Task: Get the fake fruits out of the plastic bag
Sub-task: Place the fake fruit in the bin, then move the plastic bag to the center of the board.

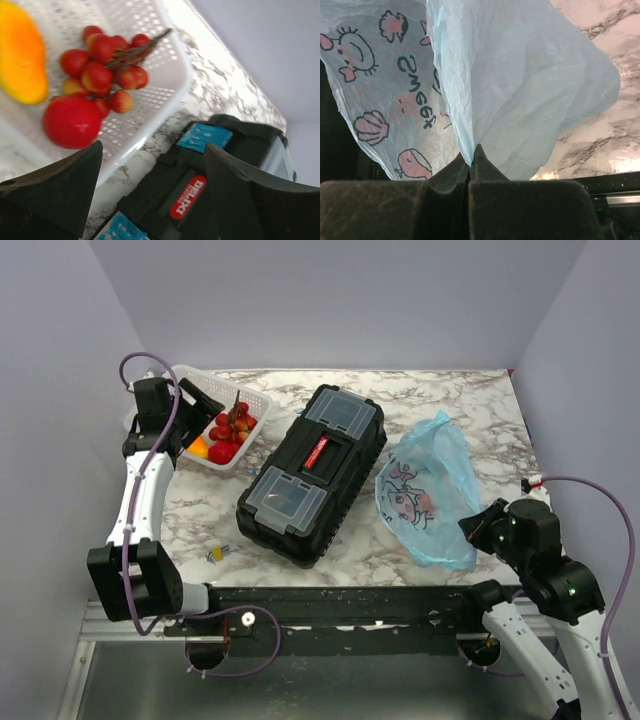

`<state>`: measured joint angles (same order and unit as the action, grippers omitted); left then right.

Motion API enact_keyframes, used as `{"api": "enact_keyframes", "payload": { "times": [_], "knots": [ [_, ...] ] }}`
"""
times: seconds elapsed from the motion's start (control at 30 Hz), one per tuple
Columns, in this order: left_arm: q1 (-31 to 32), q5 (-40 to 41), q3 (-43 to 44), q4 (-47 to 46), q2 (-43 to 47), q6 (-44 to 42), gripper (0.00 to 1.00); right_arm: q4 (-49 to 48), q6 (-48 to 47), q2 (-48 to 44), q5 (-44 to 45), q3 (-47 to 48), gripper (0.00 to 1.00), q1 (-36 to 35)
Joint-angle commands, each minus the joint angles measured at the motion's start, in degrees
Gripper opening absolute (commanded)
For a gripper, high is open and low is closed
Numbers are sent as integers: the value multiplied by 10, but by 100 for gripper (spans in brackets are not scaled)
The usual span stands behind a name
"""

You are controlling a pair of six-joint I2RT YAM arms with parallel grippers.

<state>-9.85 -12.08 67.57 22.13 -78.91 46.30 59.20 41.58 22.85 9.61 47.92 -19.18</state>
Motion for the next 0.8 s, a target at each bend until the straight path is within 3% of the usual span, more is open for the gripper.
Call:
{"api": "enact_keyframes", "payload": {
  "times": [0.0,0.2,0.4,0.77],
  "knots": [
    [82,-33,33,-26,53,-111,80,11,15,32,20,8,1,-1],
    [182,-30,0,-86,150,-199,80,-11,57,81,44,17,1,0],
    [265,8,-10,-94,200,-278,80,-49,91,174,158,54,1,0],
    [392,110,-63,-141,278,-380,80,-125,-39,355,388,151,8,0]
  ]
}}
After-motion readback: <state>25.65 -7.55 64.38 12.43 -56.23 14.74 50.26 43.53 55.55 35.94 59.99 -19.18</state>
